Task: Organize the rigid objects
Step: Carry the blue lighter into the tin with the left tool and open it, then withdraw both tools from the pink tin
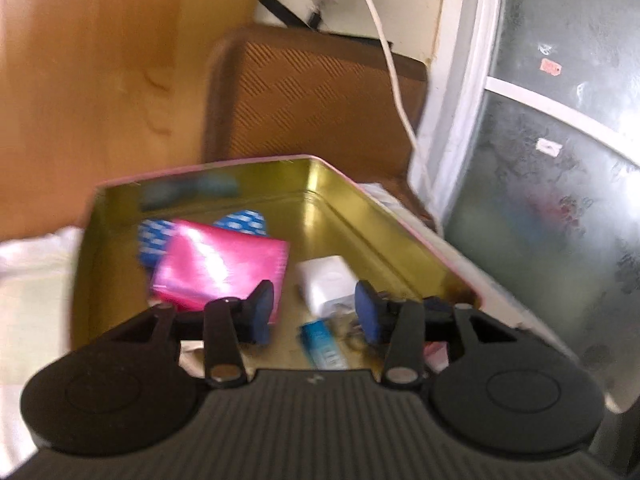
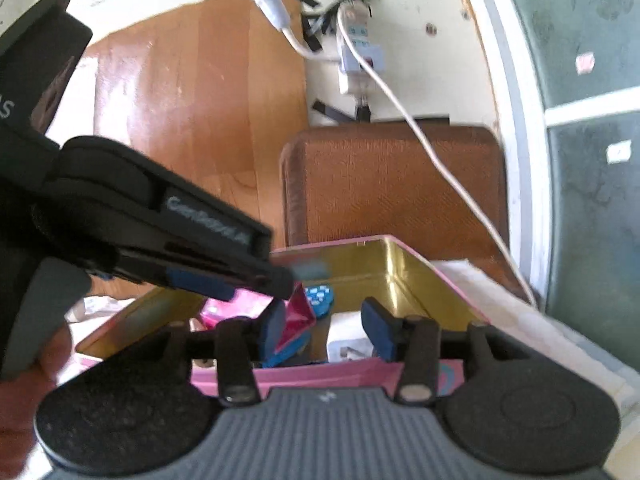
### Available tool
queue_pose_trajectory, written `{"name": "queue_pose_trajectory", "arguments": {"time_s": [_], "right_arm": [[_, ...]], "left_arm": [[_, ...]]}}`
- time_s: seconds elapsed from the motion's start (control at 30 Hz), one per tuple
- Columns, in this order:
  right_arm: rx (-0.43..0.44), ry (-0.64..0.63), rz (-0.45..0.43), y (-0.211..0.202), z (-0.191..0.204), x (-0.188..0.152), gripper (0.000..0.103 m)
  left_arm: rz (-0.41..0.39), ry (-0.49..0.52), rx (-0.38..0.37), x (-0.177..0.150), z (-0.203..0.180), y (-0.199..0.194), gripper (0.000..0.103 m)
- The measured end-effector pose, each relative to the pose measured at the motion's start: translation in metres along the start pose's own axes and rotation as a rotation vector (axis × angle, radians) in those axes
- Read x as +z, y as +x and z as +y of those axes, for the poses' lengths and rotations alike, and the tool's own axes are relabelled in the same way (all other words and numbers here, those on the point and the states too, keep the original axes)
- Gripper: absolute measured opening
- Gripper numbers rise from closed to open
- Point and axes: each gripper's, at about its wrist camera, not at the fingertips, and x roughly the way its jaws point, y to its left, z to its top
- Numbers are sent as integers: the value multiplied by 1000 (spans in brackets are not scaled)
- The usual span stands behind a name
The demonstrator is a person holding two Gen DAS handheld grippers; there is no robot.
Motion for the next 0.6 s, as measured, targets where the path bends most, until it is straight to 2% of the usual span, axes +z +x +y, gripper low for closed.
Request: {"name": "queue_pose_trajectory", "arguments": {"time_s": [0.17, 0.3, 0.4, 0.6], "right_arm": [[5, 66, -22, -32, 3, -6, 44], [-25, 166, -65, -66, -4, -12, 44], [-19, 226, -22, -77, -9, -18, 44], [-19, 240, 39, -86, -4, -23, 44]], "left_arm": [[-43, 24, 47, -13, 6, -33, 47], [-41, 59, 81, -31, 6, -47, 47], [-40, 77, 98, -44, 5, -56, 48], [-40, 109, 119, -69, 10, -71, 49]]}}
